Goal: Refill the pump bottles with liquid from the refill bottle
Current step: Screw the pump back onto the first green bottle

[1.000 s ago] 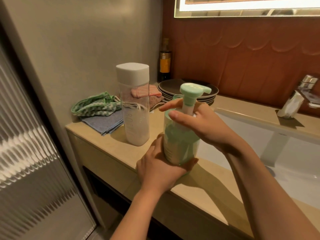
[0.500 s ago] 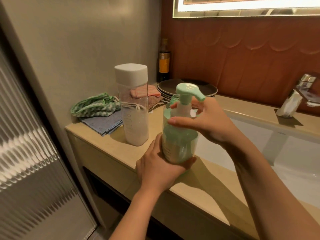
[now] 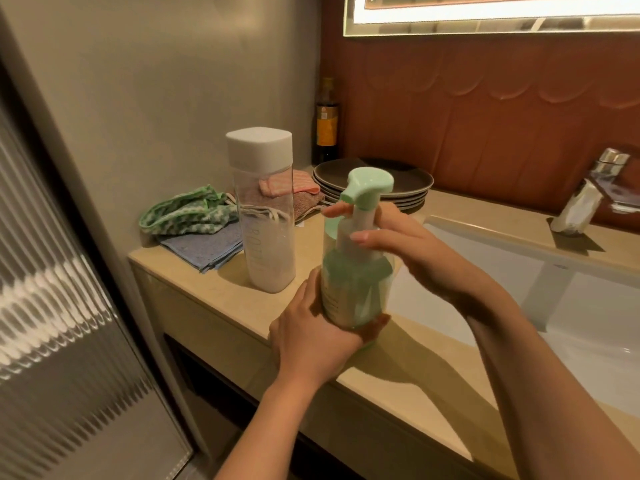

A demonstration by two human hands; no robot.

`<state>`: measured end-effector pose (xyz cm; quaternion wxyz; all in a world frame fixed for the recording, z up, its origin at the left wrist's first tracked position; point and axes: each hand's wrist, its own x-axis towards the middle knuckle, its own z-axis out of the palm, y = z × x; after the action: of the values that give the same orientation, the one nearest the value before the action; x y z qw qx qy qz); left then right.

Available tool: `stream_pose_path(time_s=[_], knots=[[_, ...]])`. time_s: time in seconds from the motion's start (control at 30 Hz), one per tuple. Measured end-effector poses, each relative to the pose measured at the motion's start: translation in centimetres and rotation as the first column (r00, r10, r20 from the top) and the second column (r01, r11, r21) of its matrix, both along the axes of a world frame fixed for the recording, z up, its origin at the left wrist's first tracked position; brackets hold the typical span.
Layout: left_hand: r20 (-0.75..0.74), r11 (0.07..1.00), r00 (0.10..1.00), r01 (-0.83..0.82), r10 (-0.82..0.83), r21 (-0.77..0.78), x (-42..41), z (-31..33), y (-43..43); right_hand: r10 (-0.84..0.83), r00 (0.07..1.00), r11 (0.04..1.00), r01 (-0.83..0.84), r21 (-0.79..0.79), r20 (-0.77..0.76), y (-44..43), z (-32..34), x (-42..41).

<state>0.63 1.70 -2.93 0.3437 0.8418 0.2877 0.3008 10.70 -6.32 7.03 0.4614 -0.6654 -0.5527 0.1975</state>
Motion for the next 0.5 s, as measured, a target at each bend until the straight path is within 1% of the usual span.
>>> stream_pose_path(time_s=[0.03, 0.1, 0.2, 0.27, 0.37, 0.5], knots=[[-0.002, 1.0, 1.0, 0.004, -0.004, -0.013, 0.0, 0.0, 0.0, 0.033, 0.999, 0.999, -0.033, -0.01, -0.035, -0.2, 0.0, 0.3], [-0.018, 1.0, 1.0, 0.002, -0.002, -0.013, 0.0, 0.1, 0.0, 0.065, 0.997, 0.997, -0.066, -0.029, -0.042, -0.5, 0.1, 0.8], [-0.045, 1.0, 0.999, -0.014, 0.013, -0.012, 0.1, 0.2, -0.1, 0.05, 0.998, 0.999, -0.05, 0.005, -0.04, -0.8, 0.5, 1.3], [-0.065, 1.0, 0.998, -0.023, 0.022, -0.013, 0.0, 0.2, -0.1, -0.014, 1.0, 0.999, 0.014, 0.03, 0.019, -0.4, 0.7, 1.4], [-0.095, 0.999, 0.995, -0.032, 0.029, -0.029, 0.1, 0.1, -0.1, -0.125, 0.987, 0.992, 0.125, 0.015, 0.102, 0.4, 0.7, 1.6], [-0.054, 0.998, 0.998, -0.038, 0.036, -0.04, 0.1, 0.0, 0.0, -0.259, 0.955, 0.966, 0.252, 0.063, 0.147, 1.7, 0.5, 0.6]])
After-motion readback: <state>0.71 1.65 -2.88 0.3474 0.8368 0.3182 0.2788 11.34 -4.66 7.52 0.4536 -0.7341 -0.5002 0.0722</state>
